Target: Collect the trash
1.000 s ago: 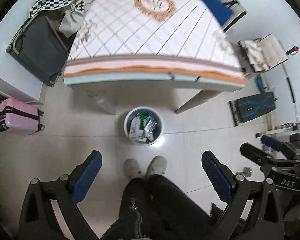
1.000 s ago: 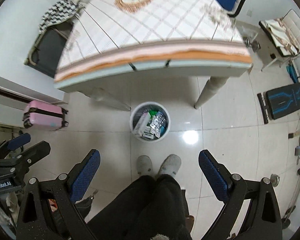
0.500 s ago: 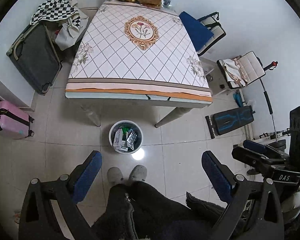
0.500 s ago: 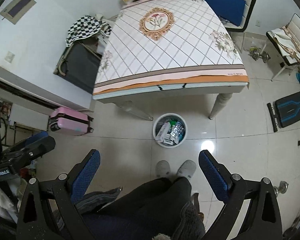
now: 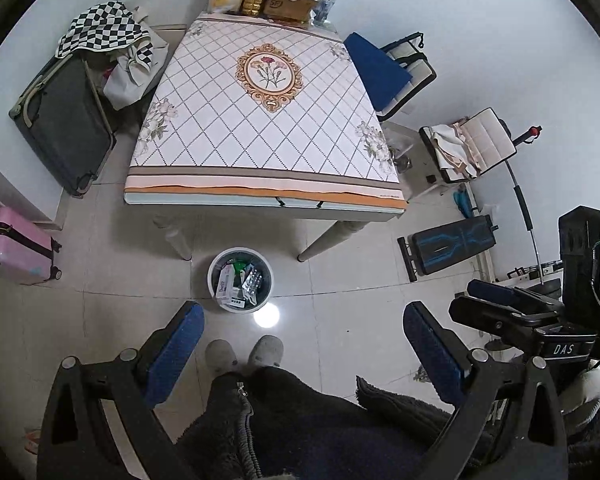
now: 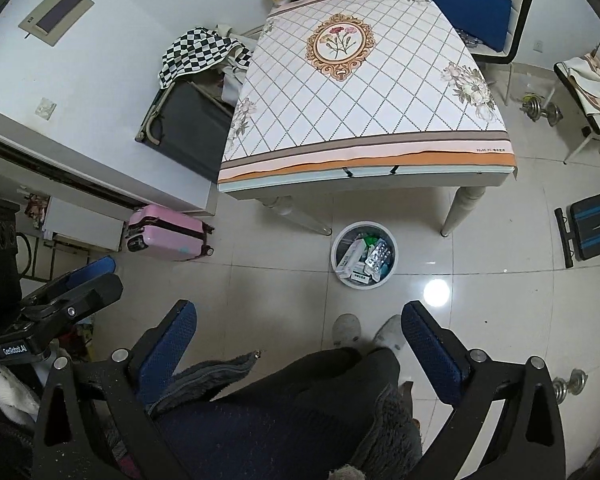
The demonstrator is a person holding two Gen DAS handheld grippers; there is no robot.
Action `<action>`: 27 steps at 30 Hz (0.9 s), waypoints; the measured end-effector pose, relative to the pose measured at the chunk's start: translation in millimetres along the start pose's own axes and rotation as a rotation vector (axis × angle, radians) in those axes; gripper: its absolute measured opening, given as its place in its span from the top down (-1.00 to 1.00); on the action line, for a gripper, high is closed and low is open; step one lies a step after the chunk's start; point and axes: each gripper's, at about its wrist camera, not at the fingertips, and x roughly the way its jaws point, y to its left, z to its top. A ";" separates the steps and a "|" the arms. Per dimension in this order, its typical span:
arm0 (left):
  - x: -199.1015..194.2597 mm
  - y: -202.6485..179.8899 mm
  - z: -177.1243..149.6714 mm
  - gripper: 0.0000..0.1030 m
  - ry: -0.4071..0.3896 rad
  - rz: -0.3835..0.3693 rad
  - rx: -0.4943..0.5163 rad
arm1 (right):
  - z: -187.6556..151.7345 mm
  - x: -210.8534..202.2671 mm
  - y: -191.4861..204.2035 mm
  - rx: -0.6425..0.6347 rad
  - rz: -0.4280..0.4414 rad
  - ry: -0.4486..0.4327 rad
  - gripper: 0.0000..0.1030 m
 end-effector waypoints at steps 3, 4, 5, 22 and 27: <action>-0.1 -0.9 0.0 -0.99 0.002 -0.006 -0.001 | 0.4 -1.5 1.0 -0.003 0.000 0.000 -1.00; 1.2 -0.4 -0.5 -0.99 0.001 -0.007 -0.002 | 0.7 -1.4 1.0 -0.003 0.001 0.000 -1.00; 1.4 -0.4 -0.6 -0.99 0.002 -0.008 0.000 | 0.8 -1.6 1.1 -0.003 0.003 0.002 -1.00; 5.2 -4.6 -2.2 -0.99 0.011 -0.030 -0.008 | 4.2 -0.5 3.7 -0.009 0.015 0.011 -1.00; 11.0 -4.5 -4.6 -0.99 0.030 -0.039 -0.016 | 3.5 4.1 2.6 0.000 0.025 0.025 -1.00</action>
